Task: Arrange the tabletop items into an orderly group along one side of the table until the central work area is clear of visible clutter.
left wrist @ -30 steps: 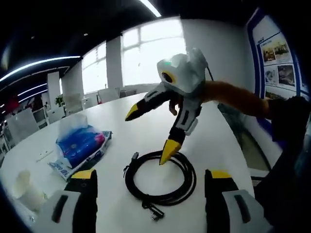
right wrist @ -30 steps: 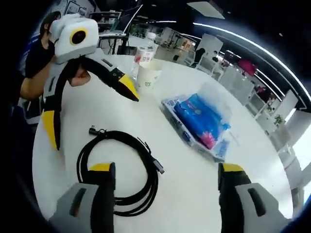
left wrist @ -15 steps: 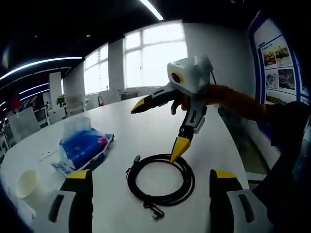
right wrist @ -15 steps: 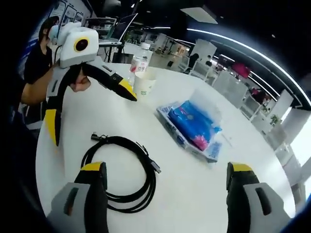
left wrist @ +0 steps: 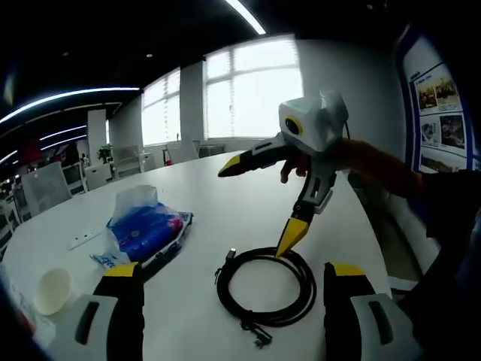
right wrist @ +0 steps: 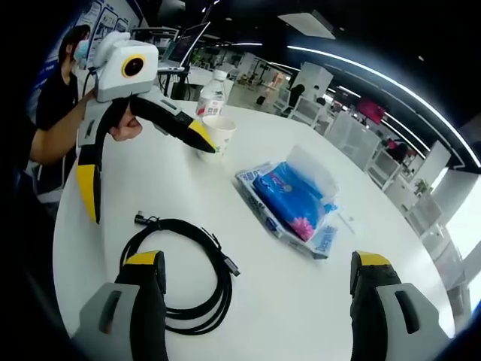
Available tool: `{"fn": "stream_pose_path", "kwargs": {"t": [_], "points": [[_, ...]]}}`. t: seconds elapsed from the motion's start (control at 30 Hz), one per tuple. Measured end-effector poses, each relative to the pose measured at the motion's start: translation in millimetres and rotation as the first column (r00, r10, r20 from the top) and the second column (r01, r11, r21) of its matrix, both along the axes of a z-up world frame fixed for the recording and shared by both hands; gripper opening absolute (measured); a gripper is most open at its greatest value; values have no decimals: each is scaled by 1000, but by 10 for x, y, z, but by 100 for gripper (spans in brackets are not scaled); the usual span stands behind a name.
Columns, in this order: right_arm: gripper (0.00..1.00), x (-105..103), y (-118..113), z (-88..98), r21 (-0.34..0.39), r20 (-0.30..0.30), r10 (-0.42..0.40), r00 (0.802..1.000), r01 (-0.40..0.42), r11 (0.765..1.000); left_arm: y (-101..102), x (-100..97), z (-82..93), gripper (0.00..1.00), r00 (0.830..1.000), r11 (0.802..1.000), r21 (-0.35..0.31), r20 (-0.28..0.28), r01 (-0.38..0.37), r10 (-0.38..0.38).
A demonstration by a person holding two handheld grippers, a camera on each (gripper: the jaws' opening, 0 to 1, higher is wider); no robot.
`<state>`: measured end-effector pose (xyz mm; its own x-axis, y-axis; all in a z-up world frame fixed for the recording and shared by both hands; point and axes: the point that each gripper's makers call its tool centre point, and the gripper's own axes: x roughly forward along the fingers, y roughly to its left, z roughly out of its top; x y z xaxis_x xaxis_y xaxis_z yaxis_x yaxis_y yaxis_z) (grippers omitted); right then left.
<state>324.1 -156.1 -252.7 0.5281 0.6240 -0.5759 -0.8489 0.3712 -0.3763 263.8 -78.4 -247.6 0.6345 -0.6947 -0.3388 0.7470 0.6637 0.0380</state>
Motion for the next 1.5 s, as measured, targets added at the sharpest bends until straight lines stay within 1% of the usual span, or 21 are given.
{"fn": "stream_pose_path", "kwargs": {"t": [0.1,0.17,0.23,0.37,0.5,0.7,0.77,0.83,0.9,0.97,1.0,1.07,1.13,1.17,1.23,1.27,1.37,1.43,1.47,1.5], "points": [[100,44,-7,21,9,0,-12,1000,12,1000,-2,55,12,99,1000,1000,2,7,-12,12],[100,85,-25,36,11,8,-25,1000,25,1000,9,110,25,97,1000,999,-11,1,-31,31],[100,110,-30,48,26,4,-32,999,32,999,9,153,33,95,999,999,-14,7,-40,40],[100,174,-68,34,19,10,-53,999,53,998,9,212,8,95,999,999,-9,0,-49,49],[100,223,-78,27,27,5,-65,998,64,998,19,274,2,95,998,998,-19,-6,-64,64],[99,326,-83,29,36,8,-83,997,82,996,40,362,-21,93,996,996,-12,-12,-86,86],[99,366,-92,27,39,10,-92,996,92,995,47,400,-24,92,996,995,-19,-14,-94,93],[99,397,-102,7,40,-1,-104,995,104,994,47,440,-18,89,995,995,-33,-24,-99,98],[98,450,-116,19,50,4,-116,993,116,992,50,483,7,88,994,993,-51,-23,-107,106],[95,528,-137,50,74,7,-137,991,136,988,62,550,23,86,992,990,-61,-27,-127,125],[93,569,-144,74,98,4,-150,989,149,984,67,576,28,86,991,989,-64,-27,-136,135],[91,632,-161,91,114,-6,-167,986,167,979,63,614,32,85,990,988,-69,-29,-141,140],[90,688,-168,88,111,-10,-172,985,172,979,63,660,33,84,988,985,-83,-40,-154,151],[87,705,-168,91,112,-8,-177,984,177,978,75,692,30,82,986,982,-85,-41,-166,163],[87,722,-153,96,120,-5,-176,984,175,977,99,736,22,80,982,979,-84,-42,-185,181],[86,733,-144,92,125,-13,-180,984,180,976,140,795,16,79,976,973,-85,-43,-216,213],[79,767,-116,85,132,-14,-179,984,179,975,182,902,9,76,968,963,-91,-39,-252,249],[76,771,-114,50,130,-39,-187,982,191,973,195,936,-6,74,964,960,-82,-36,-267,265],[73,779,-124,22,128,-55,-201,978,206,970,215,964,-51,73,960,959,-46,-31,-279,278],[71,776,-119,16,128,-51,-195,980,200,971,199,972,-60,73,961,960,-43,-33,-277,275]]}}
